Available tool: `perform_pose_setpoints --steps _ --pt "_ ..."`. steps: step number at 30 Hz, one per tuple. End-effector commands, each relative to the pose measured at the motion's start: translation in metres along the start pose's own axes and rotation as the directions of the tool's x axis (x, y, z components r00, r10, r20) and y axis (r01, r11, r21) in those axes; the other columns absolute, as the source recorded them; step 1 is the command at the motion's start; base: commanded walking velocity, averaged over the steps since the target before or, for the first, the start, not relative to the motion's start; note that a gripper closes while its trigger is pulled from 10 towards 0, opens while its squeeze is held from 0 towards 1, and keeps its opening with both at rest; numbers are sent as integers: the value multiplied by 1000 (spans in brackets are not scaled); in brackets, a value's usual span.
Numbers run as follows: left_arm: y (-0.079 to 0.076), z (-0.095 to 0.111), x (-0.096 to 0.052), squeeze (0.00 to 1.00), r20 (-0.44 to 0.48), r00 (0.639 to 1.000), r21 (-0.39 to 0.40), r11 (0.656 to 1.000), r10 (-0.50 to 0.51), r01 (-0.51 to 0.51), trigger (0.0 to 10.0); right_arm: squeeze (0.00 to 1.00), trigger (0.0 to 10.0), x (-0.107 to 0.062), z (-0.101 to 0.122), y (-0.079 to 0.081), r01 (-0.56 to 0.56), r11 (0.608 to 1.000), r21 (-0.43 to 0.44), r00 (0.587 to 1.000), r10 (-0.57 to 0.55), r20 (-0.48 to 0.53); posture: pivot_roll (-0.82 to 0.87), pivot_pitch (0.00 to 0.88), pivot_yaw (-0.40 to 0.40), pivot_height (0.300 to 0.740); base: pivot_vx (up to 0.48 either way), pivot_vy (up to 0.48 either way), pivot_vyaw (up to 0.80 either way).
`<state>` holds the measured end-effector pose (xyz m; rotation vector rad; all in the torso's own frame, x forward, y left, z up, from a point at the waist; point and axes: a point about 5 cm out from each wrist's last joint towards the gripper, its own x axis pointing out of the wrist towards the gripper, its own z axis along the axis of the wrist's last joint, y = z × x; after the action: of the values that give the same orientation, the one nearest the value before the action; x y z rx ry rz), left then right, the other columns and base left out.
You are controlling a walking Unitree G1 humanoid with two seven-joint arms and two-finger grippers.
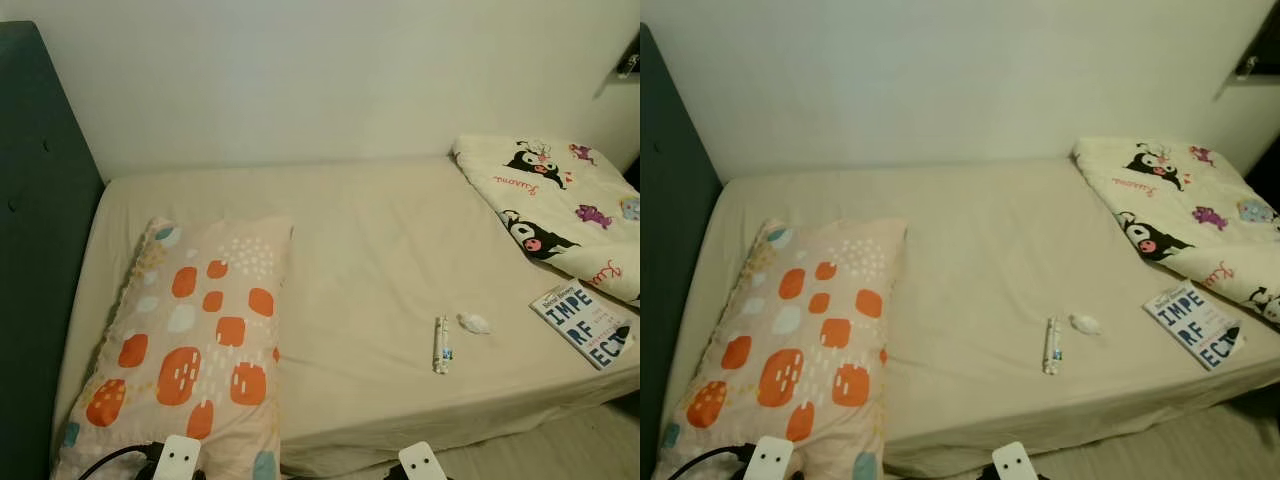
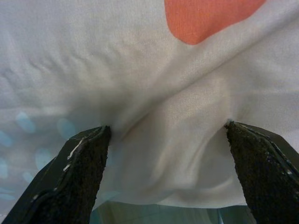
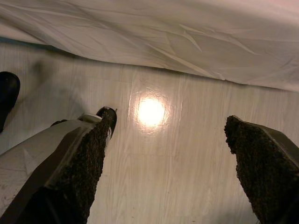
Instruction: Clean up the room
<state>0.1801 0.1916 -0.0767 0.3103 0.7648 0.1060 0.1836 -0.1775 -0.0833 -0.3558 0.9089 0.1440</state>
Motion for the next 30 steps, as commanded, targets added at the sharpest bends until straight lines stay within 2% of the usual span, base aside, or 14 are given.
perform_pose_setpoints --steps 1,14,30 --pt "-1 -9 -3 0 -26 1000 11 1000 -1 2 10000 0 10000 -1 -4 0 -4 1000 0 1000 4 -14 39 0 -21 740 0 0 0" --pt "-3 -11 -4 0 -31 999 13 1000 -6 6 10000 0 10000 -1 -4 -3 0 1000 -23 1000 0 -18 40 0 -27 740 0 0 0" --pt "-1 -12 -5 0 -33 999 14 1000 -5 6 10000 0 10000 -1 -4 3 -18 999 -42 1000 17 -21 47 0 -28 740 0 0 0"
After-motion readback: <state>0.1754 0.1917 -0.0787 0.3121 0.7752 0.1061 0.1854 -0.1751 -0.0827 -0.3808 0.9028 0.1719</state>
